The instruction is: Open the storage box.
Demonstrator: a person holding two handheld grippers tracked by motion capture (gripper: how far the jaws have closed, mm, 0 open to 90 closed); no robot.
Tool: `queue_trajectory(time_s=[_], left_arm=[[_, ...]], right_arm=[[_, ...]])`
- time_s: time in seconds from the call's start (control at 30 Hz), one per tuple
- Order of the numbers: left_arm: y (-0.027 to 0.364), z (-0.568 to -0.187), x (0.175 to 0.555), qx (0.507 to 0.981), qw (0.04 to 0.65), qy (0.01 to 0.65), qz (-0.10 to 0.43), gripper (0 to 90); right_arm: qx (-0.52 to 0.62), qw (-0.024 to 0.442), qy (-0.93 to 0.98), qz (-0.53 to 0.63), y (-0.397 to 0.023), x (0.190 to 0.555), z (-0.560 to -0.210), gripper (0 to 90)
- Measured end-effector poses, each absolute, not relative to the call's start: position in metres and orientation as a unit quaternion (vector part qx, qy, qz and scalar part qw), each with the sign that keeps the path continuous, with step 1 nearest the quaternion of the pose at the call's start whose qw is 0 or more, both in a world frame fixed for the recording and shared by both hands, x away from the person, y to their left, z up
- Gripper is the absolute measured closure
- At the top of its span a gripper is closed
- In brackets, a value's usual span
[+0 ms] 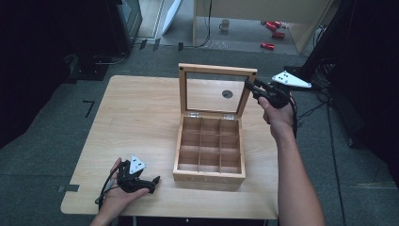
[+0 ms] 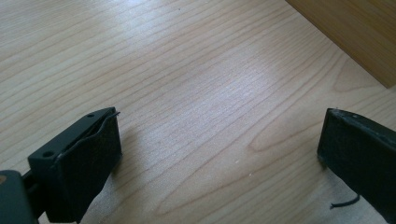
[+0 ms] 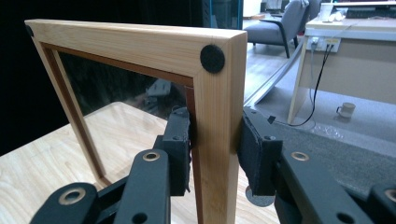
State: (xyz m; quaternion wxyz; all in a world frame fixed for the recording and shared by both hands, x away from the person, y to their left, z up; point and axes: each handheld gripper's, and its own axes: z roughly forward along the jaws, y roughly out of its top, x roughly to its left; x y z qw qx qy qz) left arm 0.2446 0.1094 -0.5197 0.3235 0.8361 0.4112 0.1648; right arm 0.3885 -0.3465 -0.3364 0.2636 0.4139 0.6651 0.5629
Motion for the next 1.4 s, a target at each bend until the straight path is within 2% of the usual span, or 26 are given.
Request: queue_trajectory(time_s=[0.47,1.0,1.03,1.13,1.17,1.2,1.27,1.3,1.4], left_arm=[[0.109,-0.520,0.244,0.834,0.326,0.412,0.166,0.0],[0.109,-0.520,0.244,0.834,0.326,0.413,0.166,0.0],[0.109,-0.520,0.244,0.834,0.326,0.413,0.166,0.0],[0.109,-0.520,0.244,0.834,0.326,0.413,0.166,0.0],[0.109,-0.520,0.244,0.835,0.325,0.412,0.166,0.0],[0.109,-0.520,0.244,0.835,0.325,0.412,0.166,0.0],[0.109,-0.520,0.244,0.835,0.325,0.412,0.166,0.0],[0.109,-0.520,0.244,0.835,0.325,0.412,0.166,0.0],[0.109,-0.520,0.244,0.835,0.325,0.412,0.166,0.0]], right_arm=[[0.480,0.232,0.639,0.555,-0.346,0.438,-0.342,67.4],[0.512,0.230,0.610,0.558,-0.341,0.444,-0.346,65.0],[0.514,0.228,0.608,0.561,-0.341,0.444,-0.346,61.3],[0.515,0.217,0.607,0.565,-0.340,0.440,-0.348,40.0],[0.515,0.217,0.607,0.565,-0.340,0.440,-0.348,40.0],[0.519,0.220,0.608,0.559,-0.339,0.437,-0.348,31.9],[0.520,0.224,0.610,0.555,-0.339,0.432,-0.349,21.5],[0.522,0.219,0.609,0.556,-0.340,0.426,-0.349,13.0],[0.519,0.215,0.615,0.554,-0.343,0.417,-0.350,6.9]])
